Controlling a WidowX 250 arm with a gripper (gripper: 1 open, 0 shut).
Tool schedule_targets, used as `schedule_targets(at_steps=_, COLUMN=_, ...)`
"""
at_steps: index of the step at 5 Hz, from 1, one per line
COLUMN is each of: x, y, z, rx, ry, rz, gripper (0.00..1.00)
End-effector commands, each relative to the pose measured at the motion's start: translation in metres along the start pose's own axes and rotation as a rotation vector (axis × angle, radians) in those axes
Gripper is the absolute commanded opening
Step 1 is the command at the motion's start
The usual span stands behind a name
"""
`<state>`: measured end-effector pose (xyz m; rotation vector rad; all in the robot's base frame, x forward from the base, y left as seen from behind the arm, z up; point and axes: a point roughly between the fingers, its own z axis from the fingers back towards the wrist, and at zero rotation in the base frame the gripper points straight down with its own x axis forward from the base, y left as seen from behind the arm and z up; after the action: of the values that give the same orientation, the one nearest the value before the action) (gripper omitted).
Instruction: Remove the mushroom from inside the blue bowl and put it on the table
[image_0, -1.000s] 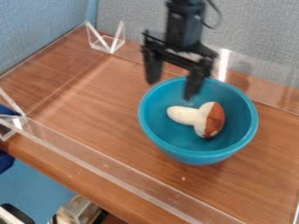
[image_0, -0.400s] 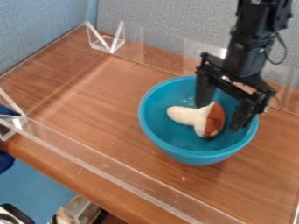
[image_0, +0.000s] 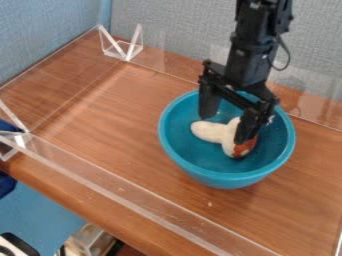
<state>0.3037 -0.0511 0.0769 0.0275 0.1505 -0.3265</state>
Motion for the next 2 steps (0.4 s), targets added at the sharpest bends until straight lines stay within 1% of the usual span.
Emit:
schedule_targets(at_steps=1, x=0.004, y=-0.002, z=-0.013, rx=-0.01, ry=-0.014, rz=-0.04, gripper=1.0)
schedule_targets(at_steps=2, x=0.011, y=-0.002, z=-0.029, rx=-0.026, ry=-0.011, rz=-0.043, gripper=1.0)
